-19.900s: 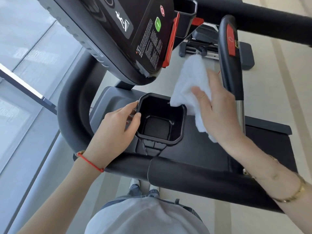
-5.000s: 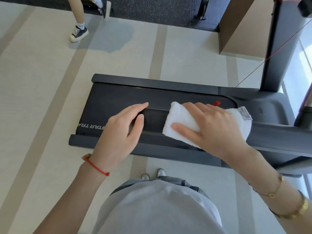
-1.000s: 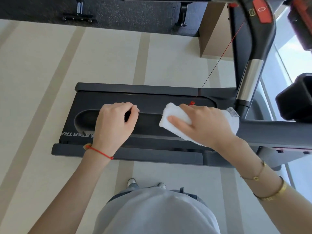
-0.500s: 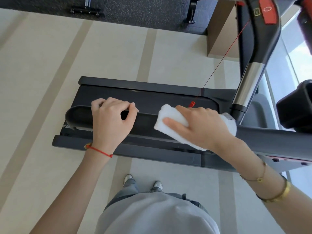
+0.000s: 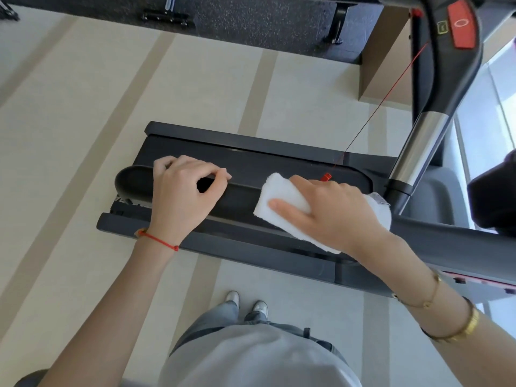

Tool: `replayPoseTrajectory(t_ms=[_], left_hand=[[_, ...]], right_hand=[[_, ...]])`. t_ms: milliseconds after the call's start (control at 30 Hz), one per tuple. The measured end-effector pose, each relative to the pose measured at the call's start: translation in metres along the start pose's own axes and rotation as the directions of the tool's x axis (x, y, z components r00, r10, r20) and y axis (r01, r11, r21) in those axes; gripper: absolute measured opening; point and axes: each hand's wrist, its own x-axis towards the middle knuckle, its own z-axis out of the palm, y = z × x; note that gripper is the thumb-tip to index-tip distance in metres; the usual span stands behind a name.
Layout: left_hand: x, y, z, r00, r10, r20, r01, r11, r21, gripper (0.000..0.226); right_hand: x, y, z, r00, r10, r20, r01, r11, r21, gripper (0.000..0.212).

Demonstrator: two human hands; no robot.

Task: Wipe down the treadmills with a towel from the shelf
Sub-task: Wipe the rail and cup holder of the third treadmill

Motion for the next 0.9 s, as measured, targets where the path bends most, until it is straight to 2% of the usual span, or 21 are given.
replayPoseTrajectory(t_ms=[100,267,467,600,733,800,900], left_hand=[[-0.002,0.0,0.0,1.0,0.003,0.013,-0.003,1.0,0.016,0.027],[-0.001,-0.001,-0.001,0.999,-0.015,0.04,0.014,1.0,0.023,0.035],[0.001,-0.001,0.001,0.998,-0.028,0.053,0.027,1.0,0.013,0.041],[0.002,0.0,0.003,1.0,-0.007,0.022,0.006,1.0,0.029,0.04],[0.0,-0.002,0.002,0.999,0.018,0.027,-0.019,1.0,0.022,0.04],[-0.001,-0.003,0.001,0.999,0.021,0.041,-0.021,1.0,-0.002,0.042],[-0.001,-0.002,0.001,0.998,0.028,0.05,-0.027,0.999,-0.016,0.041]], right_hand=[[0.019,-0.024,0.009,0.999,-0.05,0.01,0.049,0.997,0.057,0.048],[0.01,-0.026,0.012,0.996,-0.055,-0.065,0.053,0.998,-0.028,0.053],[-0.01,0.003,0.001,0.996,0.056,-0.073,-0.056,0.998,-0.004,0.053],[0.015,-0.032,0.017,0.995,-0.046,-0.094,0.04,0.997,-0.062,0.059],[-0.002,-0.03,0.025,0.966,-0.128,-0.223,0.108,0.989,-0.102,0.063],[-0.017,-0.012,0.024,0.957,-0.114,-0.265,0.091,0.991,-0.097,0.062],[-0.023,0.002,0.015,0.953,-0.016,-0.301,-0.015,0.995,-0.101,0.057]])
